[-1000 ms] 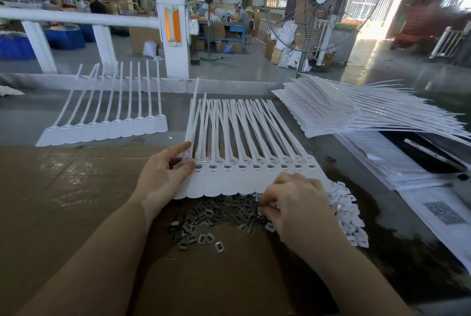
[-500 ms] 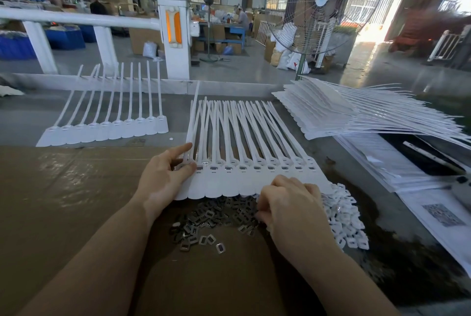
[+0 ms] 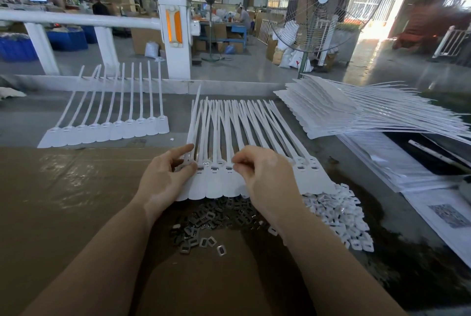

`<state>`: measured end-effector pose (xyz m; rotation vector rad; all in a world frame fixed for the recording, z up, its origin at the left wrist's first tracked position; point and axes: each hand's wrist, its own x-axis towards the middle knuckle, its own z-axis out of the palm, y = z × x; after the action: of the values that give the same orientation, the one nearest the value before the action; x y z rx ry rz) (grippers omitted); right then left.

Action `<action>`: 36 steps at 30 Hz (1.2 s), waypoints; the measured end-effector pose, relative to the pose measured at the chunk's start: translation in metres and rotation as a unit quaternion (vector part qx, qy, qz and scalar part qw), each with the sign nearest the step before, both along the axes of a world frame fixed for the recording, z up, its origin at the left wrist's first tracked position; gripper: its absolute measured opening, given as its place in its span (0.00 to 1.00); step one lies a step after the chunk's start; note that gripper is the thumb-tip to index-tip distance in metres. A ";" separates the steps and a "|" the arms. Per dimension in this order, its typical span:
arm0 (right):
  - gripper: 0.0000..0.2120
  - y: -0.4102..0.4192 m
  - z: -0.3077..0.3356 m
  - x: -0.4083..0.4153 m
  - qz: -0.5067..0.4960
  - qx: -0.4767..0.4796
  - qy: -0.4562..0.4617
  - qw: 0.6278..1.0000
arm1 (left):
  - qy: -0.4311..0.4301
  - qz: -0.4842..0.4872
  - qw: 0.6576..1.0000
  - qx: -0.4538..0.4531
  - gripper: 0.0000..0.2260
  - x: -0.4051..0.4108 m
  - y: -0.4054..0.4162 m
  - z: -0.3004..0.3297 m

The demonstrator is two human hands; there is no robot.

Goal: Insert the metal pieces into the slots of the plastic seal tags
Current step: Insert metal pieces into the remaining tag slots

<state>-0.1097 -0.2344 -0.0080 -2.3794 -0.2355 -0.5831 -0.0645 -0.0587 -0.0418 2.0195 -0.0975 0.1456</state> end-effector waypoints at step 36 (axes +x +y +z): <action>0.09 0.000 -0.032 0.004 0.032 0.088 -0.037 0.995 | -0.217 -0.074 0.950 0.211 0.07 -0.011 -0.020 0.002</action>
<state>-0.1053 -0.2343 -0.0400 -2.1748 -0.2807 -0.6358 -0.0759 -0.0791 -0.0399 2.3624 -0.6025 0.5088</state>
